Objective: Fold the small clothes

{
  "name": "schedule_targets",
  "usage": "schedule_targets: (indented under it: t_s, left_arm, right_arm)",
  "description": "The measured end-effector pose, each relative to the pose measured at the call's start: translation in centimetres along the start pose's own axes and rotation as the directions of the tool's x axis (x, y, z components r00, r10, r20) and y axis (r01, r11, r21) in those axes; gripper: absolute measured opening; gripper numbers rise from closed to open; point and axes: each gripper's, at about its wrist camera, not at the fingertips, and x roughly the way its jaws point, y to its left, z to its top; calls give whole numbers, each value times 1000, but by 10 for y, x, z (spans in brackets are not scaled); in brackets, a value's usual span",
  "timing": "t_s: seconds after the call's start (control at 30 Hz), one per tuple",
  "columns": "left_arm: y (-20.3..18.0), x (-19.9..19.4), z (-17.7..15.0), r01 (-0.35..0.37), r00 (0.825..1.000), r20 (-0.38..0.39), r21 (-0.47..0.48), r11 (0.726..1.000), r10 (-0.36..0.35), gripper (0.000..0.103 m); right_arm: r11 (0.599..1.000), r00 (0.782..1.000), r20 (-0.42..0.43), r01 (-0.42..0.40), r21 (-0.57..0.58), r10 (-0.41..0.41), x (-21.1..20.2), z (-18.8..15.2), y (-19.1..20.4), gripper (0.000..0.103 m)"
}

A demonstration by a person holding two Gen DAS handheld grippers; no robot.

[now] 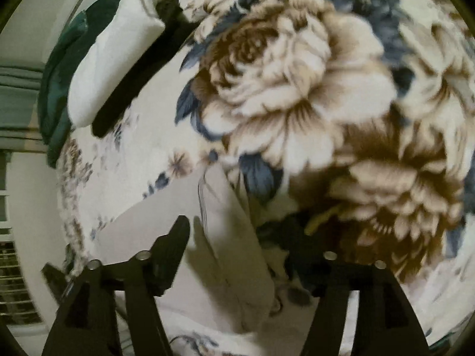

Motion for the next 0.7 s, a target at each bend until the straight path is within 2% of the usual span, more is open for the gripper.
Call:
schedule_targets:
  t_s: [0.07, 0.17, 0.27, 0.4, 0.5, 0.53, 0.57, 0.63, 0.67, 0.7]
  left_arm:
    - [6, 11, -2, 87, 996, -28, -62, 994, -89, 57]
    - [8, 32, -8, 215, 973, -56, -126, 969, -223, 57]
    - [1, 42, -12, 200, 975, -78, -99, 975, -208, 57]
    - [-9, 47, -11, 200, 976, -70, -76, 977, -205, 57]
    - [-23, 48, -12, 140, 988, -60, -7, 990, -140, 53]
    - [-31, 47, -14, 105, 993, -51, 36, 994, -103, 42]
    - [-38, 46, -15, 58, 998, -45, 85, 995, -54, 36]
    - [-46, 43, -15, 21, 999, -29, 131, 991, -18, 17]
    - [-46, 41, -16, 7, 1000, -19, 137, 991, -4, 14]
    - [-49, 36, -15, 5, 1000, -8, 137, 991, -4, 13]
  right_arm:
    - [998, 997, -52, -59, 27, 60, 7, -4, -13, 70]
    - [986, 980, -126, -144, 88, 155, 30, -9, -29, 71]
    - [967, 958, -160, -220, 127, 239, 46, -11, -42, 71]
    - [950, 936, -179, -282, 136, 303, 59, -9, -42, 72]
    - [945, 924, -205, -305, 116, 323, 66, -11, -32, 72]
    - [948, 923, -217, -302, 102, 317, 69, -12, -27, 67]
    - [951, 925, -224, -294, 90, 307, 72, -12, -21, 64]
    - [961, 929, -246, -273, 50, 277, 77, -15, -8, 41]
    - [966, 935, -243, -258, 31, 258, 78, -17, -2, 37]
    - [967, 938, -239, -255, 20, 252, 77, -18, 2, 26]
